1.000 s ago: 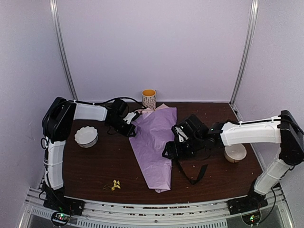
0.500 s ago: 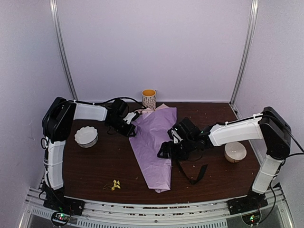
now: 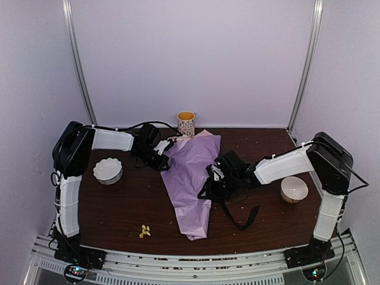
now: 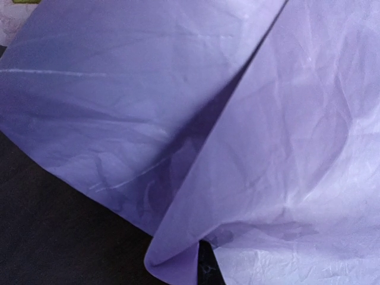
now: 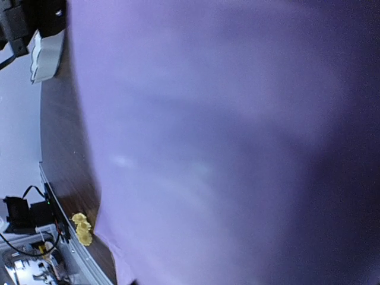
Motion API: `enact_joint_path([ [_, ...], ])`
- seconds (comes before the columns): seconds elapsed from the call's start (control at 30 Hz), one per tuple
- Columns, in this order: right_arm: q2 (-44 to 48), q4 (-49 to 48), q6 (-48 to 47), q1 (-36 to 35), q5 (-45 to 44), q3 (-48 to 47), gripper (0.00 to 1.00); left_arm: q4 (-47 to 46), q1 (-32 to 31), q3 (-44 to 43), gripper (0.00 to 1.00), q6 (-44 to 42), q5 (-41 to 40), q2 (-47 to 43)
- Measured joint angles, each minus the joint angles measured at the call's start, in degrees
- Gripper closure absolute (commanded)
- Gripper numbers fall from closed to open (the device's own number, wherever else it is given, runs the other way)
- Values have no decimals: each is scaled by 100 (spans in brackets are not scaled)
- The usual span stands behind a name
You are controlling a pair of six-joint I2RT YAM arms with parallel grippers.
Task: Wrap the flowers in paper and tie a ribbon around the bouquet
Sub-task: Pick up the folded bouquet from the center of the board.
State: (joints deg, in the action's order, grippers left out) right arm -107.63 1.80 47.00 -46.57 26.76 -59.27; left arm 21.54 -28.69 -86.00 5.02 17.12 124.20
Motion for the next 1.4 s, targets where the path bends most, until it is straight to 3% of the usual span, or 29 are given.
enact_joint_path([
  [0.07, -22, -162, 122, 50, 94, 76, 91, 31, 4, -13, 99, 2, 13, 0],
  [0.1, -39, -216, 142, 76, 151, 98, 98, 92, 4, -44, 93, 0, 44, 0],
  [0.17, -63, -299, 188, 98, 240, 114, 100, 146, 9, -116, 73, -2, 131, 0],
  [0.27, -70, -334, 245, 131, 345, 114, 100, 125, 9, -164, 60, 28, 282, -90],
  [0.47, -83, -201, 179, 160, 426, 22, 100, -278, -330, 455, 48, -577, 114, -1443],
  [0.67, -157, -92, 61, 190, 485, -90, 100, -1307, -2039, 1272, 48, -2262, 258, -2992],
  [0.8, -157, 22, -76, 214, 487, -170, 100, -1414, -2846, 1377, 48, -2782, 793, -2986],
  [0.97, -157, 125, -212, 249, 492, -188, 100, -1200, -3110, 1220, 48, -3620, 1268, -2822],
  [1.17, -157, 214, -378, 275, 494, -229, 100, -586, -3729, 479, 47, -4675, 1416, -1965],
  [1.4, -201, 472, -614, 304, 492, -385, 100, 94, -4120, -527, 32, -5272, 957, -498],
])
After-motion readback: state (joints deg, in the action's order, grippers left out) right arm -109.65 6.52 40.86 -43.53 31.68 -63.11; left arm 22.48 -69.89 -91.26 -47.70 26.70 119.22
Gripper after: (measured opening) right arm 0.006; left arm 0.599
